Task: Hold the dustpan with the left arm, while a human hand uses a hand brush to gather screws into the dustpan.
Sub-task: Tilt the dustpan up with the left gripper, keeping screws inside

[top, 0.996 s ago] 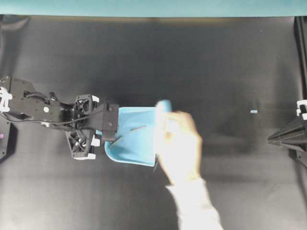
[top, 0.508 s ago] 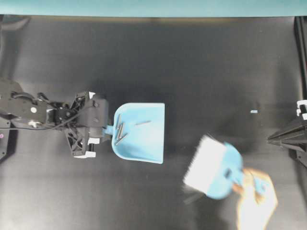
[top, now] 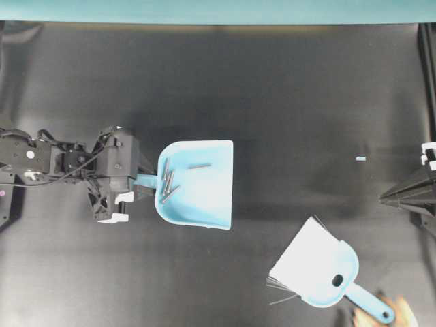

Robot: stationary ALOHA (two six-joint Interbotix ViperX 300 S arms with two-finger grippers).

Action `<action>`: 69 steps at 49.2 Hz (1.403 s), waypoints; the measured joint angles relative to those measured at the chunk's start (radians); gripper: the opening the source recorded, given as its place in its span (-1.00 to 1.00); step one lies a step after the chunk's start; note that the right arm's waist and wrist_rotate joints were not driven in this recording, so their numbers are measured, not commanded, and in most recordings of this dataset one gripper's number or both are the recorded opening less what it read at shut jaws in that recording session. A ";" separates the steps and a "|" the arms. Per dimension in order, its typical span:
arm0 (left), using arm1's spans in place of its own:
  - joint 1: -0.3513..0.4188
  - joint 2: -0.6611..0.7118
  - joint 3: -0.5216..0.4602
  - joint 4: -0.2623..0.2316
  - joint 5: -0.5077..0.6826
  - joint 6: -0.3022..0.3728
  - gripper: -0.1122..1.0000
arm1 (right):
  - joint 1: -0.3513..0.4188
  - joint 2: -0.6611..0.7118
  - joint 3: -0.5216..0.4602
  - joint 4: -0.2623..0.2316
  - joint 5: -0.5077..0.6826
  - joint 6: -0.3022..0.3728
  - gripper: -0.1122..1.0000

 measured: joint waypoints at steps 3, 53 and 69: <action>0.000 -0.009 0.003 -0.002 -0.014 0.002 -0.25 | 0.000 0.000 0.000 -0.002 0.000 0.000 -0.80; 0.000 -0.061 0.044 -0.002 -0.121 -0.043 -0.25 | 0.000 0.000 -0.002 0.000 0.000 -0.002 -0.80; -0.003 -0.058 0.044 0.000 -0.058 -0.077 -0.25 | 0.000 0.000 -0.002 0.000 0.000 0.000 -0.80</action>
